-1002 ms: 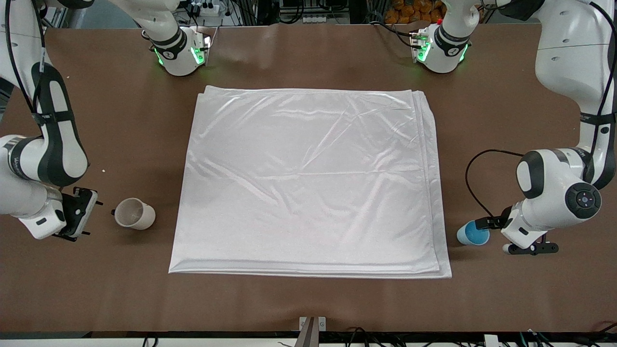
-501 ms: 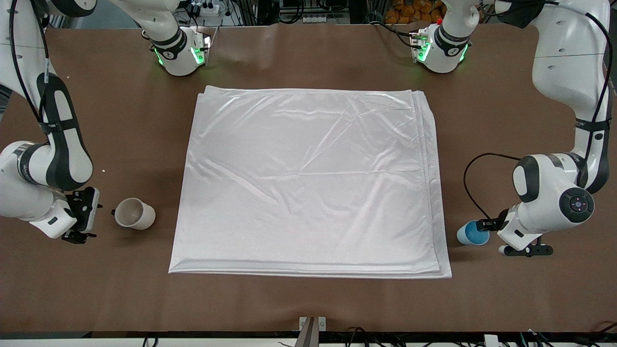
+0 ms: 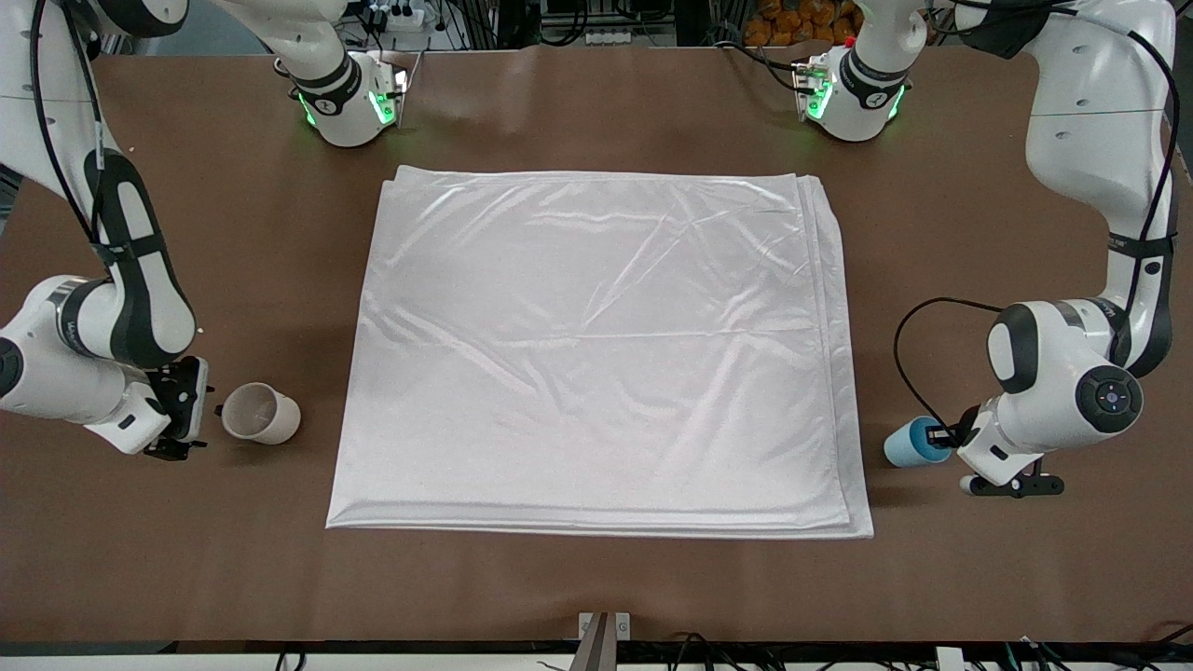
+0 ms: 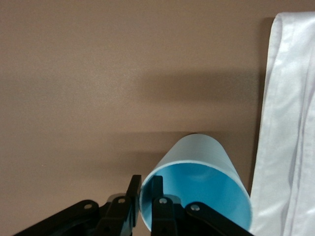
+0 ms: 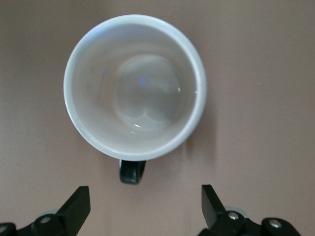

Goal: Place blue cup into white mug on cloth

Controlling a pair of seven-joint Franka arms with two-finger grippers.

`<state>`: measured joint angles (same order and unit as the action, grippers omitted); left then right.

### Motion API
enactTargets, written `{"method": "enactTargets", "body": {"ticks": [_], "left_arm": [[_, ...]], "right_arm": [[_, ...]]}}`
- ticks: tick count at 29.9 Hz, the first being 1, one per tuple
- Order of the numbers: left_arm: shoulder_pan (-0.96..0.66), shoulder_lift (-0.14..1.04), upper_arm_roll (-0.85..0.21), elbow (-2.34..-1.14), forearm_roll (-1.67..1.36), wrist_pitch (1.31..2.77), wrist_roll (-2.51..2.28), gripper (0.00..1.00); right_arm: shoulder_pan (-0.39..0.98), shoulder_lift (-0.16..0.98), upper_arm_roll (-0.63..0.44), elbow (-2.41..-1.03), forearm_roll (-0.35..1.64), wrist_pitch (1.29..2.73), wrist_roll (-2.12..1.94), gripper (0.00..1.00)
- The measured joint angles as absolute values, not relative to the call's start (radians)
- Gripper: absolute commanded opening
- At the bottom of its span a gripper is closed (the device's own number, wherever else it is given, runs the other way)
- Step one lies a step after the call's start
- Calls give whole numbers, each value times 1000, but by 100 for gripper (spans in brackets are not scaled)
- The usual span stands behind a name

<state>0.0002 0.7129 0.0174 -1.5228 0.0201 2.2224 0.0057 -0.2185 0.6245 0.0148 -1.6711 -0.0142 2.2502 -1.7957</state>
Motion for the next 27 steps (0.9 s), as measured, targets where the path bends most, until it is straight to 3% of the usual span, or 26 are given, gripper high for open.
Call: {"method": "enactTargets", "body": {"ticks": [10, 14, 19, 22, 27], "left_arm": [[-3, 709, 11, -1509, 19, 2222, 8, 0], [-2, 709, 11, -1506, 19, 2222, 20, 0], [-3, 705, 10, -1502, 20, 2221, 23, 0], [-3, 692, 5, -1499, 20, 2201, 23, 0], [-6, 650, -2, -1498, 20, 2149, 23, 0]], "right_arm": [[-235, 625, 14, -1754, 7, 2327, -1795, 100], [-239, 626, 14, -1778, 23, 2339, -1795, 93], [-239, 626, 15, -1788, 34, 2343, -1795, 78], [-239, 626, 15, -1792, 37, 2343, -1794, 64], [-238, 626, 18, -1796, 38, 2343, -1794, 23]]}}
